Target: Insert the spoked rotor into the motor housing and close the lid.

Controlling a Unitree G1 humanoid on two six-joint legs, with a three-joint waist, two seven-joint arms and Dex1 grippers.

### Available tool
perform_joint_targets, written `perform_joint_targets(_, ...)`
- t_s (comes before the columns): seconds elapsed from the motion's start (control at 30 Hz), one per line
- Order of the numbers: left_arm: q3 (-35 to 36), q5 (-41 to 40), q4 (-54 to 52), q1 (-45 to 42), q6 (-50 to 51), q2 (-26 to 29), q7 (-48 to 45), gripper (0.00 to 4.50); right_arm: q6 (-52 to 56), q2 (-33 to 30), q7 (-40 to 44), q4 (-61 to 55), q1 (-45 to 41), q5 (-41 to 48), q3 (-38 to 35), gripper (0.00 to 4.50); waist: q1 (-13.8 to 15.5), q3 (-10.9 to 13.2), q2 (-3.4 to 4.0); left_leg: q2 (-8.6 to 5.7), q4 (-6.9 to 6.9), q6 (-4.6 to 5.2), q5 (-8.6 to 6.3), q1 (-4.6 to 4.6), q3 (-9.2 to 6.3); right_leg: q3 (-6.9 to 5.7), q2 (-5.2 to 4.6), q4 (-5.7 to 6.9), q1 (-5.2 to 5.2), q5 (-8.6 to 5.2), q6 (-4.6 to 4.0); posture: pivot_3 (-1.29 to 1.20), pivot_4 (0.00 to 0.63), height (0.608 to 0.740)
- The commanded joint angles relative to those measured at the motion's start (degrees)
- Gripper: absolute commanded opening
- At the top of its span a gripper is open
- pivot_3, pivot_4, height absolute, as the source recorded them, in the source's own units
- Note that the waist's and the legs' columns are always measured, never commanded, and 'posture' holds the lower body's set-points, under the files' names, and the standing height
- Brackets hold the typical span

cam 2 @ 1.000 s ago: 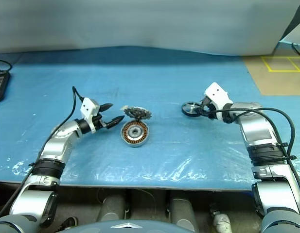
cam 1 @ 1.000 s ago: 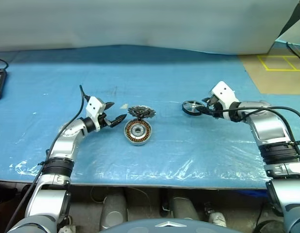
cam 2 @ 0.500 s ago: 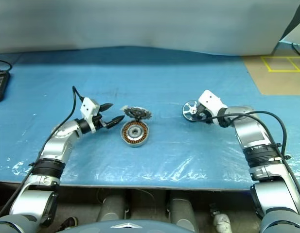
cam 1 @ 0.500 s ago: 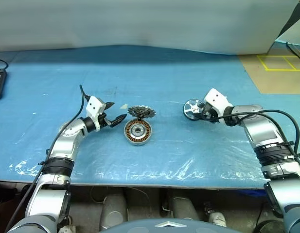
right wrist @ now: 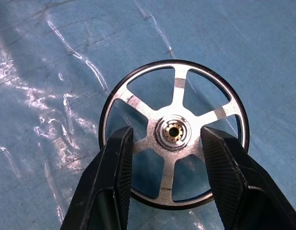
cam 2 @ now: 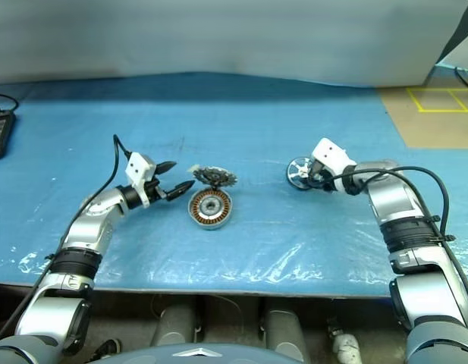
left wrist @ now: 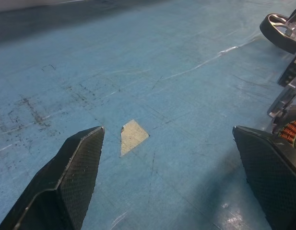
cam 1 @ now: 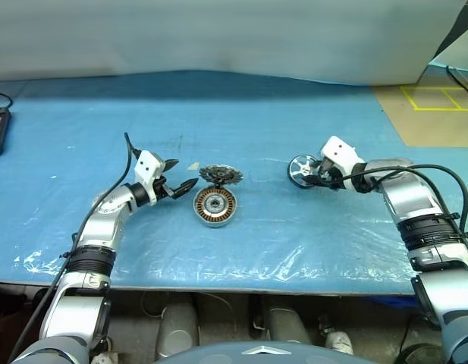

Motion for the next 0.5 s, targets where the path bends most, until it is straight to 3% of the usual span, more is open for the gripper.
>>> perform_joint_targets(0.03,0.5,-0.1,-2.0,0.0,-0.8,0.5,0.1,4.5,1.3,1.3,-0.4,0.9,-1.2,0.2,-0.3,2.27,-0.1,0.0,0.0,0.0,0.0,0.0,0.0,0.01,0.0,0.0,0.0,0.0,0.0,0.0,0.0,0.0,0.15,0.74)
perform_joint_targets(0.3,0.6,0.1,-2.1,0.1,-0.8,0.5,0.2,4.5,1.0,2.1,-0.3,2.4,-1.3,-0.9,0.6,2.27,0.0,0.0,0.0,0.01,0.01,0.0,0.0,0.03,0.0,0.0,0.0,0.01,0.02,0.0,0.0,0.0,0.15,0.74)
perform_joint_targets(0.43,0.7,0.2,-2.1,0.2,-0.8,0.5,0.4,4.5,1.3,1.8,0.1,0.3,-0.4,-0.3,0.0,1.49,-0.1,-0.1,-0.1,0.03,0.01,0.0,0.0,0.11,0.0,0.0,0.01,0.01,0.09,0.0,0.0,0.0,0.15,0.74)
perform_joint_targets(0.5,0.7,0.2,-2.1,0.3,-0.8,0.6,0.4,4.5,1.7,1.7,0.1,-1.2,0.0,0.0,-0.3,1.32,-0.1,-0.1,-0.13,0.05,0.01,0.0,0.0,0.16,0.01,-0.01,0.02,0.01,0.13,0.0,0.0,0.0,0.15,0.74)
